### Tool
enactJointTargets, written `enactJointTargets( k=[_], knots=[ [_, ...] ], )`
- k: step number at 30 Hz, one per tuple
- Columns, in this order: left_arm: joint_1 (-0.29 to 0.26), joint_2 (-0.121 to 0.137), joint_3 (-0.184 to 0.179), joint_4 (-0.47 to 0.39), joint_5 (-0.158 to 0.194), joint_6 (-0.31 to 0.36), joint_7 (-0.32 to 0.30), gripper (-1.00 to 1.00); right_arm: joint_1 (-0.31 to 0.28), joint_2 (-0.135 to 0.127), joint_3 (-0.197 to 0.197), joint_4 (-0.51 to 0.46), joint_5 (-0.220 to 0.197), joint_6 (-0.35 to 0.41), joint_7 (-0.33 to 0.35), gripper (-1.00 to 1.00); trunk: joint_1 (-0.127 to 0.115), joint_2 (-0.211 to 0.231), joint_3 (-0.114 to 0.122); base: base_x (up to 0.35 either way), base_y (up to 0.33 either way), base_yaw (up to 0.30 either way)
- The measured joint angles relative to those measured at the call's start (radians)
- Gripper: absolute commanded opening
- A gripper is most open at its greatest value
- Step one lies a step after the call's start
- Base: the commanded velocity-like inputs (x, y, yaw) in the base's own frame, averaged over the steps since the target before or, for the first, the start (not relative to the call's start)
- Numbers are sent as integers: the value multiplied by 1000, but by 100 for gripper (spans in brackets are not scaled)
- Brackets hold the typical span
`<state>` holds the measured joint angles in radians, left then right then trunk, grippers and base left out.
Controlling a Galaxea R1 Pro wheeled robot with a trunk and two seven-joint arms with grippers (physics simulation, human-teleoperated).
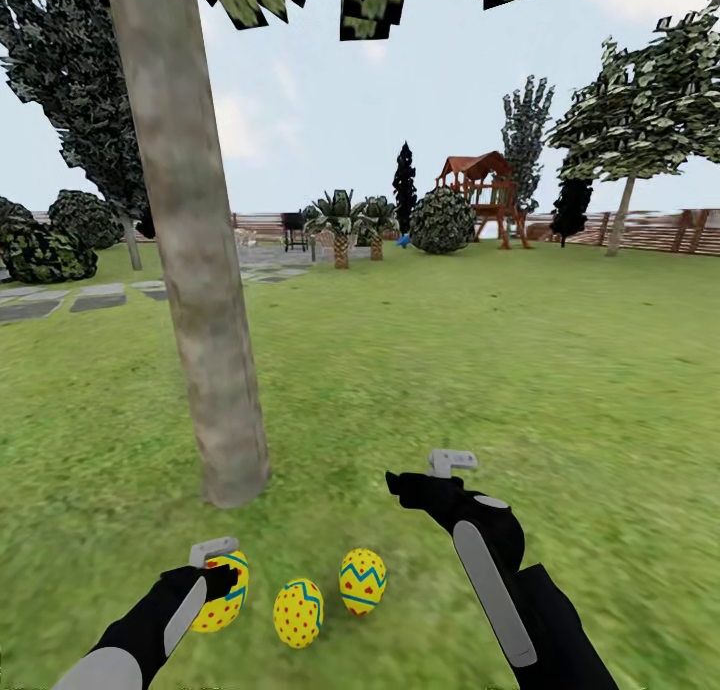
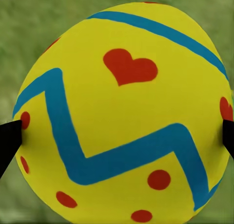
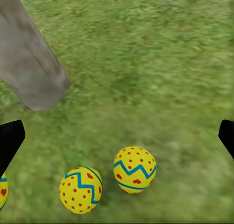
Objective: Take the three Easter eggs out of the wicker basket on the lawn in the garden, then place them on the lawn next to a single tree (choose any tree) so that all three eggs are next to the same tree and none are left in the basket.
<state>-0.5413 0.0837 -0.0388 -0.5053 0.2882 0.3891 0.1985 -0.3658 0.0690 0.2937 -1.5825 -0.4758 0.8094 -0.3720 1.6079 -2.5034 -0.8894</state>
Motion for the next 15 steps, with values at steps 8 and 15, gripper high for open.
enactJointTargets(
  k=[8, 15],
  knots=[
    [0, 3, -4, 1, 0, -36, -4, -100, 0, 0, 1, 0, 0, 1, 0, 100, 4, -2, -31, 0, 0, 0],
    [0, 5, -5, 1, 0, -42, -9, -100, 0, 0, 2, -1, 0, 0, 0, 100, 6, -3, -54, 0, 0, 0]
  ],
)
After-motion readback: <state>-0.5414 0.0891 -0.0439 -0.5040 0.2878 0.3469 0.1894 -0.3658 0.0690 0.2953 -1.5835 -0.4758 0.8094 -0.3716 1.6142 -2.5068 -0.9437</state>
